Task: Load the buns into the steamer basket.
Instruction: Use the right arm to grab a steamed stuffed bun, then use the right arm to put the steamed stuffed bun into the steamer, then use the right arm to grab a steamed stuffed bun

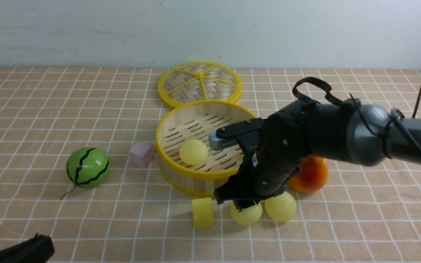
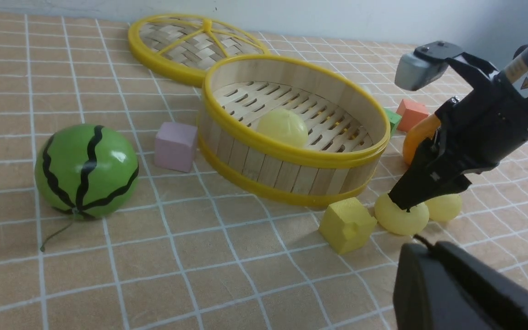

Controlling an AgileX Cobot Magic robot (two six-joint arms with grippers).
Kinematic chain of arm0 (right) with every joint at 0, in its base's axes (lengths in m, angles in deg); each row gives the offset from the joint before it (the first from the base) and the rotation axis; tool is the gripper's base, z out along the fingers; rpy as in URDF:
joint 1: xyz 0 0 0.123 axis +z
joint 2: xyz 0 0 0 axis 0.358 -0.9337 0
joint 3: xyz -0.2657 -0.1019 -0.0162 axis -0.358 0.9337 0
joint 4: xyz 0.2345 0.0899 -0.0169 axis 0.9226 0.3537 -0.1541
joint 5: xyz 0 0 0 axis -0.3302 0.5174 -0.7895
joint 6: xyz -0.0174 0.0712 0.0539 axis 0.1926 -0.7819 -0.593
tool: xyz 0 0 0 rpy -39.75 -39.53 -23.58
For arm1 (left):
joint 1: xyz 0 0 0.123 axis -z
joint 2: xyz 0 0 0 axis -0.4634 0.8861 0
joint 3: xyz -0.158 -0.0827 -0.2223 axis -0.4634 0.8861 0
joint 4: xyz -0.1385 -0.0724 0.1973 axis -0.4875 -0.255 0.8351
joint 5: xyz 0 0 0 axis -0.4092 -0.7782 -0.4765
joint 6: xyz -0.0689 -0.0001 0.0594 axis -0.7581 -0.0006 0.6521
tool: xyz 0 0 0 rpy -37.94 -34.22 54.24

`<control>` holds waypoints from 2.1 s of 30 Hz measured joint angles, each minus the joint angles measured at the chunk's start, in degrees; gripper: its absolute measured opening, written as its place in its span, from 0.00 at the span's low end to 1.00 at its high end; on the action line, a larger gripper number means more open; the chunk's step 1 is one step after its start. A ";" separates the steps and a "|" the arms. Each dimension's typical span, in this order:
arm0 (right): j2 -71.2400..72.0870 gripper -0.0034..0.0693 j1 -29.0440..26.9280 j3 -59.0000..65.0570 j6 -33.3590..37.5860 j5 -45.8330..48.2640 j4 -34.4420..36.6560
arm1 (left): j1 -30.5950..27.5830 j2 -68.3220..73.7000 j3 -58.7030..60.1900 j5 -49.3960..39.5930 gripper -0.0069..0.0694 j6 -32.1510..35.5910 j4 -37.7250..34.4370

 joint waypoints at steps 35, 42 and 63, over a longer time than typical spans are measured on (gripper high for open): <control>0.99 0.13 -4.54 -2.20 4.74 -20.11 2.99 | 0.00 0.00 0.00 -0.02 0.12 0.00 0.00; -1.89 0.51 -5.44 -2.20 4.99 -22.67 2.88 | 0.00 0.00 0.00 -0.02 0.13 0.00 0.00; 26.17 0.46 -5.44 10.63 0.12 14.65 -0.84 | 0.00 0.00 0.00 -0.02 0.15 0.00 0.00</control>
